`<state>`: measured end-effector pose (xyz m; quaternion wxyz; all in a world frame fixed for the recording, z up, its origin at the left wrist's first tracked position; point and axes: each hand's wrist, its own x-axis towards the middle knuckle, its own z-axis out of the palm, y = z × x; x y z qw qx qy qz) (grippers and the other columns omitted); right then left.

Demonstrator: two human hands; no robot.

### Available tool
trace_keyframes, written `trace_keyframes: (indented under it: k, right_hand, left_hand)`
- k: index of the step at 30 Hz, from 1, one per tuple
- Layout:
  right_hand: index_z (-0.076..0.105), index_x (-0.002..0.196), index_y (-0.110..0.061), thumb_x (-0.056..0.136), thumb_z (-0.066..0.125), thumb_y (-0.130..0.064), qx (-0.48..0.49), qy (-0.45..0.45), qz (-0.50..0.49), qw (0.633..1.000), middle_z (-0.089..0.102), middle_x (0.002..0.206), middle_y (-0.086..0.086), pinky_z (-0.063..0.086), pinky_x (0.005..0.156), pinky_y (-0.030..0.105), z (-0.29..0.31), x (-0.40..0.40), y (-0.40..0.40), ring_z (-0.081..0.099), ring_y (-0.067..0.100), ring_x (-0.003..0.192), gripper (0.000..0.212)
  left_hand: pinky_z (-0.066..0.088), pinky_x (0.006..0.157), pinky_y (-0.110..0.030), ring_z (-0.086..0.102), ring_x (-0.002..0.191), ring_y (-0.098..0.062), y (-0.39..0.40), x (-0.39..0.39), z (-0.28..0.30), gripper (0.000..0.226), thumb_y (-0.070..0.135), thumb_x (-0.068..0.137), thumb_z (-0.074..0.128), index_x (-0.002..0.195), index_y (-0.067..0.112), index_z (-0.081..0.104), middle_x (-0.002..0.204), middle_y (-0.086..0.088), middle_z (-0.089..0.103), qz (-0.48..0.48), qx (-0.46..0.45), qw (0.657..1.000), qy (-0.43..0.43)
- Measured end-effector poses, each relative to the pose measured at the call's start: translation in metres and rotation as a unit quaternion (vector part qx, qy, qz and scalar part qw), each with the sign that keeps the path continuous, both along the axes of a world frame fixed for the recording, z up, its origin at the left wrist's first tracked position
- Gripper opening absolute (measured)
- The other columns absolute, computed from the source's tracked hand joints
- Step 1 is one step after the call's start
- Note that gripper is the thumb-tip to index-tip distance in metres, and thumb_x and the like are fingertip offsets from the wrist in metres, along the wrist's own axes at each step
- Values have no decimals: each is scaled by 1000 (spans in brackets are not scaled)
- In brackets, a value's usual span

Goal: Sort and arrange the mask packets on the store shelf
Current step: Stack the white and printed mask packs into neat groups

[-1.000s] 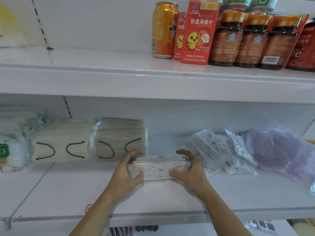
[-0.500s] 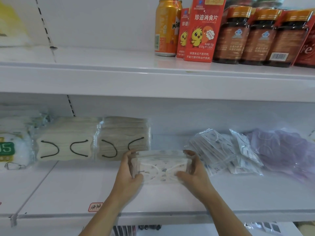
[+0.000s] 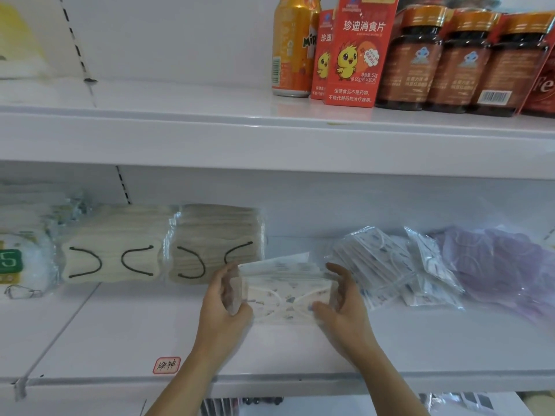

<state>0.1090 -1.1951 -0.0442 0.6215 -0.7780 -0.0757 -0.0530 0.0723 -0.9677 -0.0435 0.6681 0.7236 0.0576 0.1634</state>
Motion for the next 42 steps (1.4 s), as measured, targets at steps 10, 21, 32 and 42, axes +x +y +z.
trace_keyframes:
  k: [10, 21, 32, 42]
  right_hand:
    - [62, 117, -27, 79, 79, 2, -31, -52, -1, 998, 62, 87, -34, 49, 75, 11, 2, 10, -2, 61, -5, 84, 50]
    - [56, 82, -14, 90, 66, -1, -5, -30, -21, 999, 64, 79, 12, 50, 69, 33, -8, 20, 2, 65, 25, 75, 18]
    - [69, 77, -11, 75, 88, -22, 36, 9, -2, 999, 57, 69, 0, 43, 64, 24, -12, 29, -12, 53, 13, 68, 22]
    - [62, 71, -8, 97, 69, -25, 114, -1, -5, 993, 54, 65, 4, 39, 56, 22, 27, 54, -24, 49, 15, 61, 32]
  left_hand:
    - [56, 87, -31, 71, 98, -19, 9, 5, 1, 44, -16, 82, 56, 110, 18, 62, 100, -2, 76, -58, 33, 998, 19]
    - [54, 85, -24, 71, 98, -16, 16, 12, -6, 58, 1, 72, 70, 124, 24, 57, 105, 4, 75, -68, 31, 997, 10]
    - [59, 81, -30, 73, 102, -23, 14, 16, -3, 64, -3, 67, 90, 123, 14, 62, 108, -4, 77, -115, -43, 992, 33]
    - [57, 85, -35, 72, 103, -29, 17, 27, -14, 65, 24, 61, 91, 117, 13, 61, 107, -11, 76, -96, -55, 993, 40]
